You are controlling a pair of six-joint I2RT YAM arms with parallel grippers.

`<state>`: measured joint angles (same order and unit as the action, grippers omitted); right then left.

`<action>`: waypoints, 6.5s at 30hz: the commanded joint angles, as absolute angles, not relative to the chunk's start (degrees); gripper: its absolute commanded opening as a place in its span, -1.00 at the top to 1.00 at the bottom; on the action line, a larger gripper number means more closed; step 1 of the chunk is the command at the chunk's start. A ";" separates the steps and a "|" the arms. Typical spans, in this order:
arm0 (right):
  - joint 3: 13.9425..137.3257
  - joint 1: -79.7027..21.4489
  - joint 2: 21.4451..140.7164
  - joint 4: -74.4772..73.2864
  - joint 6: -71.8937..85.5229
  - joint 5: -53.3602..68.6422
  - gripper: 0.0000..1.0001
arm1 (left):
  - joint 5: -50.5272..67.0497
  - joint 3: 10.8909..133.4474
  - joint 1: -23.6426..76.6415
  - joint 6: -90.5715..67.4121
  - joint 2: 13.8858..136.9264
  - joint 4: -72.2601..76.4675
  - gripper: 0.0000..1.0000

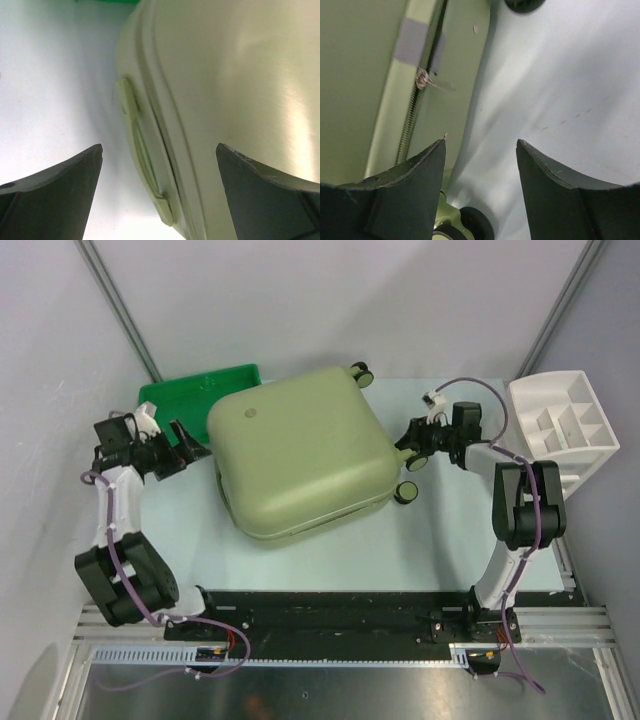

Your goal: Open, take out, and arrange the luggage

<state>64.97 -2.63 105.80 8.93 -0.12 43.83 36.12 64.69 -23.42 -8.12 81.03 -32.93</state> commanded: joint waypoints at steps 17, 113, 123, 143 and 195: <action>48.88 -7.21 99.35 -4.40 11.69 52.38 0.38 | 49.40 66.52 -4.05 -19.07 86.73 -16.00 -0.81; 16.26 -26.28 61.87 31.55 2.99 13.20 -0.53 | 24.35 79.98 63.54 73.83 89.82 -50.80 -0.51; 12.40 -25.49 59.86 37.61 1.67 16.34 -0.37 | 20.83 72.79 61.53 76.81 84.38 -53.96 0.40; 11.25 -28.39 57.22 35.87 1.05 13.27 -0.43 | 22.50 75.84 60.38 70.85 75.32 -58.45 -1.00; 13.27 -37.44 68.38 48.87 -0.26 3.53 0.05 | 16.70 71.46 57.31 68.29 81.48 -58.45 0.99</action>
<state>11.38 -37.39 68.10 44.75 -0.10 8.12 17.93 72.18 60.71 71.31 82.72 -50.68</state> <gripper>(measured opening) 0.540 0.550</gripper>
